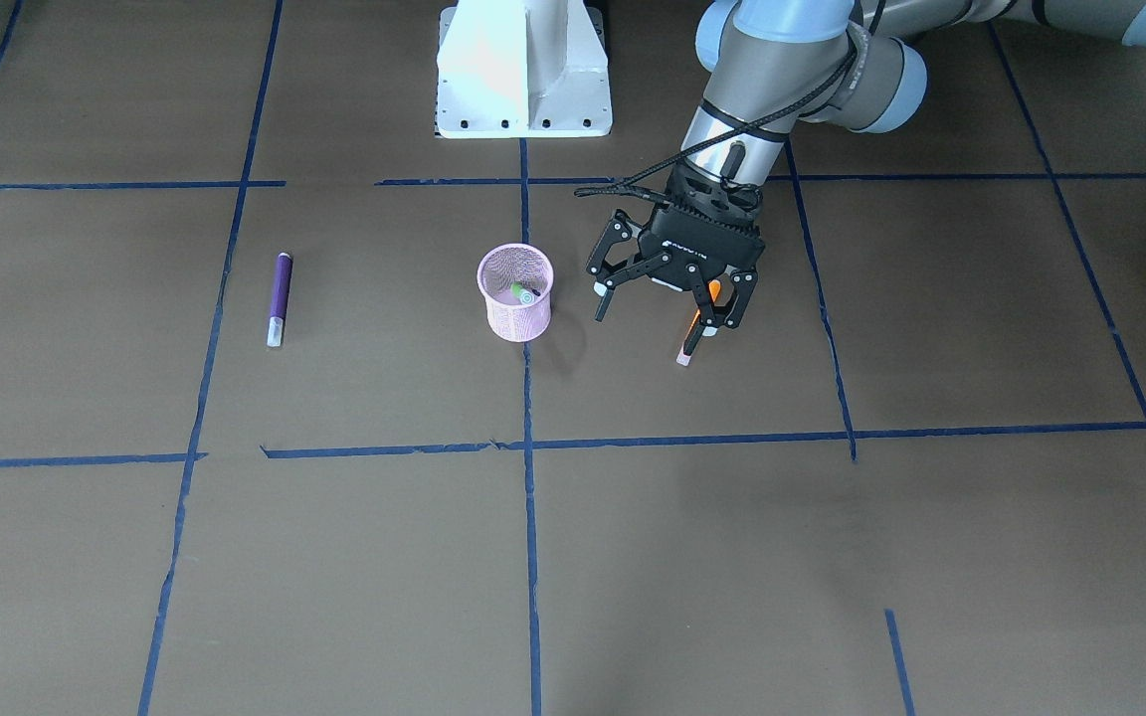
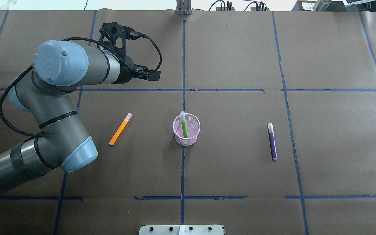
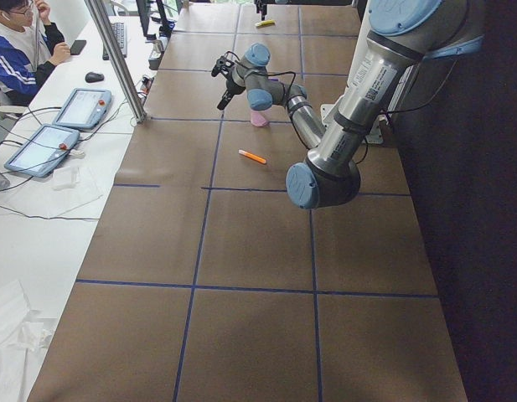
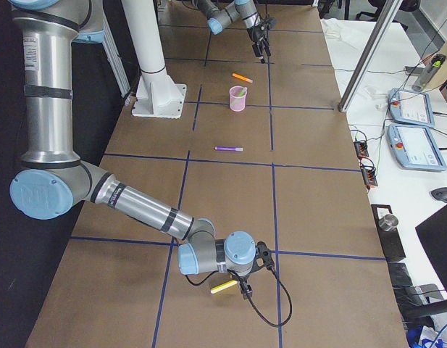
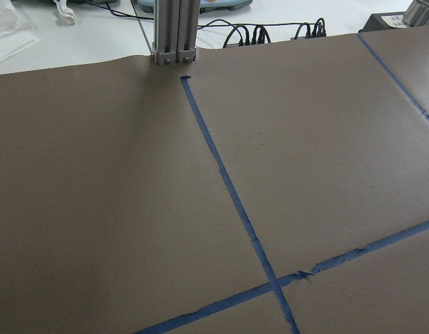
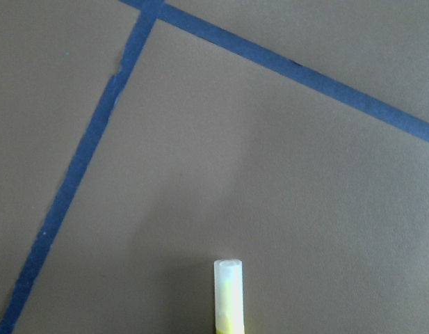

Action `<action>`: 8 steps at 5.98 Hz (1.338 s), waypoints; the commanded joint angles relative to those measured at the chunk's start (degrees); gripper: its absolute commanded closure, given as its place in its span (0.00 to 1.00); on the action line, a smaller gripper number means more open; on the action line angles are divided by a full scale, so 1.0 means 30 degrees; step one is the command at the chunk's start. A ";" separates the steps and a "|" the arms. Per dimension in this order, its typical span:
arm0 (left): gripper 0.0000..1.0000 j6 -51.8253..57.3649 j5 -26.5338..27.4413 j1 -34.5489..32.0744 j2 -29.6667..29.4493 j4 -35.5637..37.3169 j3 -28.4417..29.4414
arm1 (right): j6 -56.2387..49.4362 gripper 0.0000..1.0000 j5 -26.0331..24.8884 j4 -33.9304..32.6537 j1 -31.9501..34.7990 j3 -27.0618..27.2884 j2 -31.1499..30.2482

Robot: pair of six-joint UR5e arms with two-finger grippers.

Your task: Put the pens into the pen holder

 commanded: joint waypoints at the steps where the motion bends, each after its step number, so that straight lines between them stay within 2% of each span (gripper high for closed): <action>1: 0.00 0.0010 0.0000 -0.0001 0.0008 -0.0070 0.0057 | -0.0656 0.01 0.0557 0.1040 -0.0040 -0.1338 0.0339; 4: 0.00 0.0069 0.0000 -0.0001 0.0037 -0.0070 0.0057 | -0.0512 0.02 0.0503 0.1519 -0.0098 -0.2255 0.0893; 6: 0.00 0.0128 0.0000 -0.0030 0.0271 -0.0099 0.0087 | -0.0104 0.10 0.0561 0.1489 -0.0244 -0.2198 0.1072; 7: 0.00 0.0128 0.0000 -0.0030 0.0272 -0.0128 0.0087 | 0.0247 0.17 0.0561 0.1489 -0.0448 -0.2197 0.1072; 8: 0.00 0.0128 0.0000 -0.0059 0.0301 -0.0273 0.0087 | 0.0338 0.18 0.0561 0.1518 -0.0595 -0.2139 0.1072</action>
